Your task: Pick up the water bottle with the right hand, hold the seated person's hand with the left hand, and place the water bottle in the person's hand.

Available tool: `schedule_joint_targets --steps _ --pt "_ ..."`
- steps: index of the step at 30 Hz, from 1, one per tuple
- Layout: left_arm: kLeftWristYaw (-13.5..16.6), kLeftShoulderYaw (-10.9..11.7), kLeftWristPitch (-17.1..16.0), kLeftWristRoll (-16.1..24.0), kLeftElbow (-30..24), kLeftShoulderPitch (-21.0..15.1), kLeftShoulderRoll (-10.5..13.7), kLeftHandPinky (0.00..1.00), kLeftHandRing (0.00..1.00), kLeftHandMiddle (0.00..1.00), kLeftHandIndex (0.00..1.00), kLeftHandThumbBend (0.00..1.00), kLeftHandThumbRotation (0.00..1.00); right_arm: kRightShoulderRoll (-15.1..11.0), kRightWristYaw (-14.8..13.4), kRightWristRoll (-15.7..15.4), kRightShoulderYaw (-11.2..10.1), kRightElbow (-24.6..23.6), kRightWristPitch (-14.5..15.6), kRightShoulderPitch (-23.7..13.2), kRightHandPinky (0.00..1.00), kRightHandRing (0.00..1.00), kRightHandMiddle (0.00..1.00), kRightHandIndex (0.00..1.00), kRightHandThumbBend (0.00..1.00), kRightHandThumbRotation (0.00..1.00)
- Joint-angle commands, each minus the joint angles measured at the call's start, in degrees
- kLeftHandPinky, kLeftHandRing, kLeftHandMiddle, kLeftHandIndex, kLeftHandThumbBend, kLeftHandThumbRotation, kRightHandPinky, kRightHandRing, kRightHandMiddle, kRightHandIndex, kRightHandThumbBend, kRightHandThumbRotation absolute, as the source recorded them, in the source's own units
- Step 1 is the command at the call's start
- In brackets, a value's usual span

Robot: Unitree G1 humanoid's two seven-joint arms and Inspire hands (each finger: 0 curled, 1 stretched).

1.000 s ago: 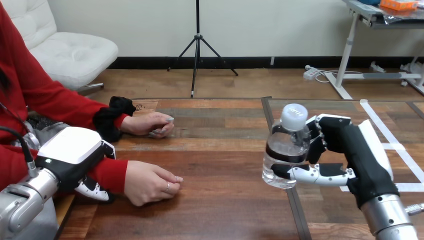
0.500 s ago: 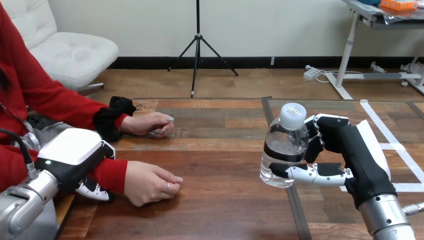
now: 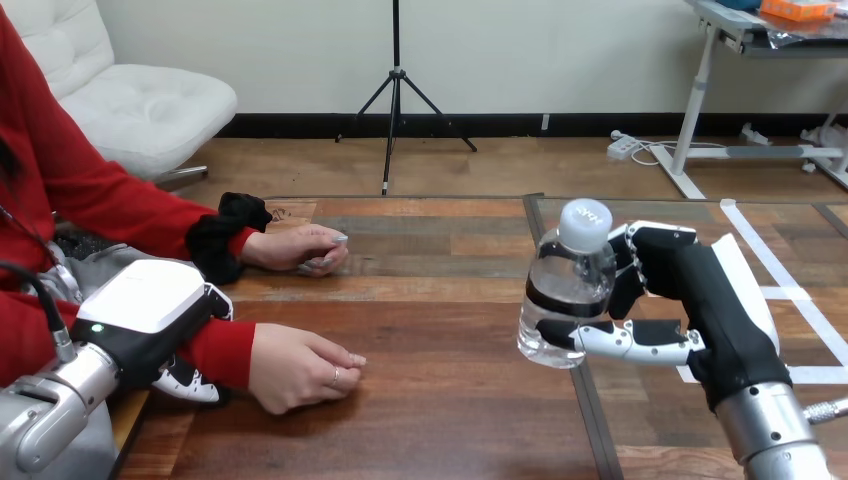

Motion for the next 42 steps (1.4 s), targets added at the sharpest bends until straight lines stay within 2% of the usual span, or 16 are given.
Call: schedule_joint_targets --steps 1,14,23,36,42 --pt "1.6 1.7 -0.2 -2.1 -1.2 -2.3 -1.2 0.31 0.34 0.39 0.40 0.70 0.20 -0.1 -0.1 1.0 -0.5 -0.2 -2.9 -5.9 0.32 0.37 0.44 0.44 0.80 0.00" --pt "1.3 1.9 -1.4 -3.4 -1.9 -1.9 -1.1 0.33 0.36 0.40 0.40 0.69 0.22 0.3 -0.4 1.0 -0.4 2.2 -4.5 -7.2 0.32 0.37 0.45 0.44 0.81 0.00" --pt "2.3 2.0 -2.6 -3.8 -2.1 -1.6 -1.2 0.33 0.36 0.40 0.40 0.69 0.20 0.6 -0.7 0.7 -0.2 3.3 -4.6 -8.0 0.32 0.37 0.45 0.45 0.81 0.00" --pt "0.3 2.5 -2.6 -5.2 -2.6 -1.3 -1.4 0.32 0.35 0.39 0.38 0.67 0.21 0.8 -0.7 0.5 0.0 3.9 -4.2 -8.8 0.32 0.37 0.45 0.45 0.82 0.00" --pt "0.5 2.3 -2.9 -5.5 -3.0 -1.3 -1.4 0.31 0.34 0.38 0.38 0.66 0.22 0.9 -0.5 0.7 0.2 4.7 -4.5 -9.5 0.32 0.37 0.45 0.45 0.82 0.00"
